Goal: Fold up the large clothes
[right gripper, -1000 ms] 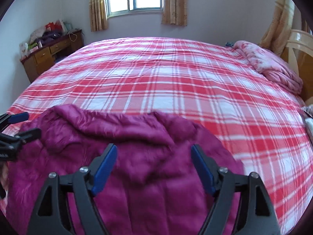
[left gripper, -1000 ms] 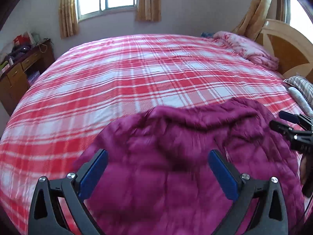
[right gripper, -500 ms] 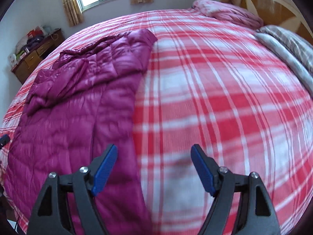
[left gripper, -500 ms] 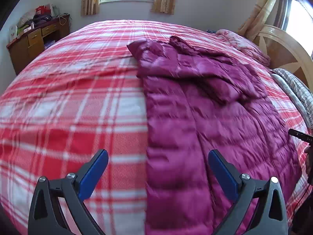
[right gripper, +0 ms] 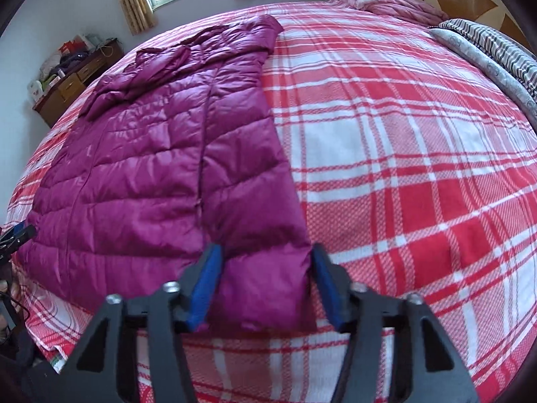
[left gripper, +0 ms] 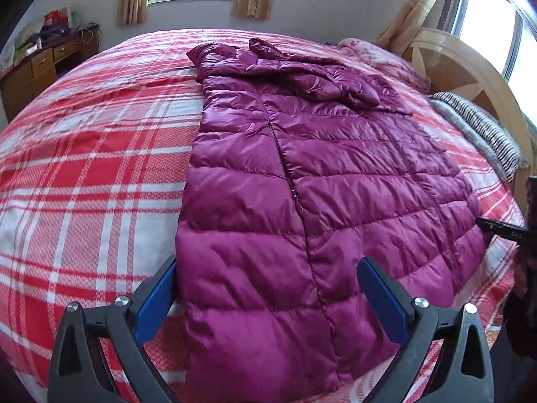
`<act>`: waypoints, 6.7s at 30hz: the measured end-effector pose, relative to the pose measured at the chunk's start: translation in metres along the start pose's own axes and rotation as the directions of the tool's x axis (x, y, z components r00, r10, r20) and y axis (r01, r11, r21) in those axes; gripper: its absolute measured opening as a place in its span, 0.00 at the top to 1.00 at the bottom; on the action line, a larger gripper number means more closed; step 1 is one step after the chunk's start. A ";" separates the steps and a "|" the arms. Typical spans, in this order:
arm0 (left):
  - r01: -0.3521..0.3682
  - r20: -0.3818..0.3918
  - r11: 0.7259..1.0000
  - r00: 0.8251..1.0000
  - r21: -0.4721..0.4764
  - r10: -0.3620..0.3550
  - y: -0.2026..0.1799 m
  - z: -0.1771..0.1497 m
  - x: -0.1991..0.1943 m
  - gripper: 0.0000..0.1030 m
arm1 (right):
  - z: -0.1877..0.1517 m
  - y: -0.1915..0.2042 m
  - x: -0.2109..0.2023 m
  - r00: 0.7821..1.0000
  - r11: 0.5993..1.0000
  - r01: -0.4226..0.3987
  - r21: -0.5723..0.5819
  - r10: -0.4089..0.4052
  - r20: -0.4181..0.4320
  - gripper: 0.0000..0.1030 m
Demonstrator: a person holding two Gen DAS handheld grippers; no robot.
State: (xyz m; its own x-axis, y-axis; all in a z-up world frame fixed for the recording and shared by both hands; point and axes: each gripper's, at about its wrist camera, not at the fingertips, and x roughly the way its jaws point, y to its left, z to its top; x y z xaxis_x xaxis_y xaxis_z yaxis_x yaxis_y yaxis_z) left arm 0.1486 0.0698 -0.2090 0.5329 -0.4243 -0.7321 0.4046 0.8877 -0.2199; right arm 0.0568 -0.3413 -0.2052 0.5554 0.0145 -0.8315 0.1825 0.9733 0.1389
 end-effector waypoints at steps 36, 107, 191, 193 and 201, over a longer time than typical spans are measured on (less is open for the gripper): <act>0.266 0.227 0.963 0.941 -0.037 -0.251 0.035 0.135 -0.076 0.95 | 0.144 0.013 -0.110 0.854 0.951 -0.297 0.090 0.223 0.470 0.93; -0.203 0.025 0.974 0.979 0.099 0.202 -0.035 0.212 0.170 0.10 | 0.222 0.114 0.154 0.985 0.990 0.129 -0.065 -0.120 0.128 0.16; -0.198 0.213 0.980 0.956 -0.038 0.201 -0.014 0.118 0.049 0.06 | 0.102 0.168 0.092 0.969 0.967 0.155 -0.203 -0.109 0.223 0.03; -0.199 0.205 0.977 0.956 -0.080 0.211 0.000 0.107 0.038 0.06 | 0.097 0.174 0.099 0.961 0.958 0.184 -0.222 -0.128 0.245 0.01; -0.035 0.155 0.947 0.984 -0.320 0.089 0.044 0.071 0.038 0.06 | 0.099 0.166 0.100 0.962 0.974 0.134 -0.185 -0.083 0.260 0.00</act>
State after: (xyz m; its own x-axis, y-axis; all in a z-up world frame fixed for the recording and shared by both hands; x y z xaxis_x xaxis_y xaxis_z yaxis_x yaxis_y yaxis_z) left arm 0.2391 0.0798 -0.2010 0.6757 -0.3663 -0.6398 0.1265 0.9125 -0.3889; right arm 0.2230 -0.2011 -0.2124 0.7301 -0.1265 -0.6716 0.1024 0.9919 -0.0755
